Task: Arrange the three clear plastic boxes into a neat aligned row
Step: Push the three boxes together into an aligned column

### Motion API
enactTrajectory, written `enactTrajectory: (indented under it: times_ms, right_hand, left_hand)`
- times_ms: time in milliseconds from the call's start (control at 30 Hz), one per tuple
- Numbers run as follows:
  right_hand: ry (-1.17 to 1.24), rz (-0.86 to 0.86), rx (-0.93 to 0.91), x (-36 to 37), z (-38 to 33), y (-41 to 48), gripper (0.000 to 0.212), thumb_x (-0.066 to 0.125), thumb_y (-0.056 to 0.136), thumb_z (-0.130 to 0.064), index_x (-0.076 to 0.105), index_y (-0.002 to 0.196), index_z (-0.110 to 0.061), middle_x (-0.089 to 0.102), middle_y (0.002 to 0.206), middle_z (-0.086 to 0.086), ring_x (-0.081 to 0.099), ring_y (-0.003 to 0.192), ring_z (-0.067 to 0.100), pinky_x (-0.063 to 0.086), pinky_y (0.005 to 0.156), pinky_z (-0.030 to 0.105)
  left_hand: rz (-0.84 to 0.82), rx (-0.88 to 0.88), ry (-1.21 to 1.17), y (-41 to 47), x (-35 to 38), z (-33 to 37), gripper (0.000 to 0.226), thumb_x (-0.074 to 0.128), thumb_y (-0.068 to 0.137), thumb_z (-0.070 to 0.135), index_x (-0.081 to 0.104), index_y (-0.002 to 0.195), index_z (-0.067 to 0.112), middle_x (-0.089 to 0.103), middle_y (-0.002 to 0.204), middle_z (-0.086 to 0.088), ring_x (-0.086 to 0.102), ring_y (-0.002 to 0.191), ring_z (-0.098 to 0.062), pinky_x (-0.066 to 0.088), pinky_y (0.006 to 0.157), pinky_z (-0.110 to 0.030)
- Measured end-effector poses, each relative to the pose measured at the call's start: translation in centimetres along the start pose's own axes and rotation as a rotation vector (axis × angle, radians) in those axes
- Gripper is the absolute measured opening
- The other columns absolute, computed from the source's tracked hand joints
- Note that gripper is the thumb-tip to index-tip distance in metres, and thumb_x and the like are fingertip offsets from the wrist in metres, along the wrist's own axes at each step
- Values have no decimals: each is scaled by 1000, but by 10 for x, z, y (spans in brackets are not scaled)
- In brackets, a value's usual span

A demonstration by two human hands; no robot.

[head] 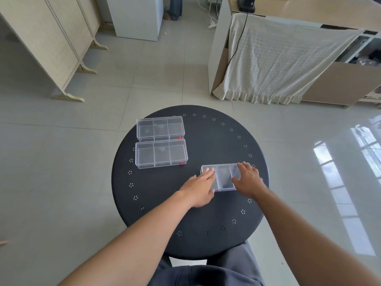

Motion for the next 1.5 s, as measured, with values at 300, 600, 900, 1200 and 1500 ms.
enactTrajectory:
  times_ms: [300, 600, 900, 1200, 1500]
  right_hand:
    - [-53, -89, -39, 18, -1, -13, 73, 49, 104, -38, 18, 167, -20, 1, 178, -2, 12, 159, 38, 32, 120, 62]
    - [-101, -78, -164, 48, -48, -37, 69, 47, 104, -35, 17, 165, -22, 1, 178, 0, 18, 154, 36, 42, 111, 58]
    - [-159, -79, -298, 77, -93, -50, 71, 46, 104, -35, 12, 165, -23, -3, 177, 0, 15, 156, 36, 41, 114, 61]
    - [-167, -108, -414, 92, -136, -56, 67, 45, 106, -35, 18, 166, -20, -1, 178, 0, 16, 155, 34, 43, 113, 55]
    - [-150, -122, -445, 99, -144, -48, 62, 45, 105, -34, 25, 162, -18, 4, 177, 5, 24, 148, 38, 38, 118, 51]
  left_hand:
    - [-85, -131, -11, -10, 11, 6, 78, 41, 115, 35, -1, 174, 7, -24, 181, -10, -16, 170, -26, 16, 135, -60]
    - [9, -252, 3, -52, 20, -25, 79, 37, 116, 36, -7, 172, 1, -20, 181, -17, -12, 170, -31, 7, 138, -47]
    - [110, -363, -72, -102, 33, -59, 77, 39, 116, 34, -2, 172, 0, -16, 183, -14, -9, 171, -28, 10, 138, -42]
    - [157, -469, -77, -130, 34, -97, 77, 39, 116, 35, 1, 173, 0, -13, 183, -16, -5, 171, -29, 11, 139, -43]
    - [193, -472, -112, -139, 21, -115, 72, 39, 116, 36, 11, 173, 1, -3, 184, -12, 2, 172, -26, 18, 137, -40]
Point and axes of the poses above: each hand's wrist, its own y-axis towards the middle knuckle, its own x-axis out of the palm, z = x × y, the point moved 1 cm from there along y, towards the middle knuckle
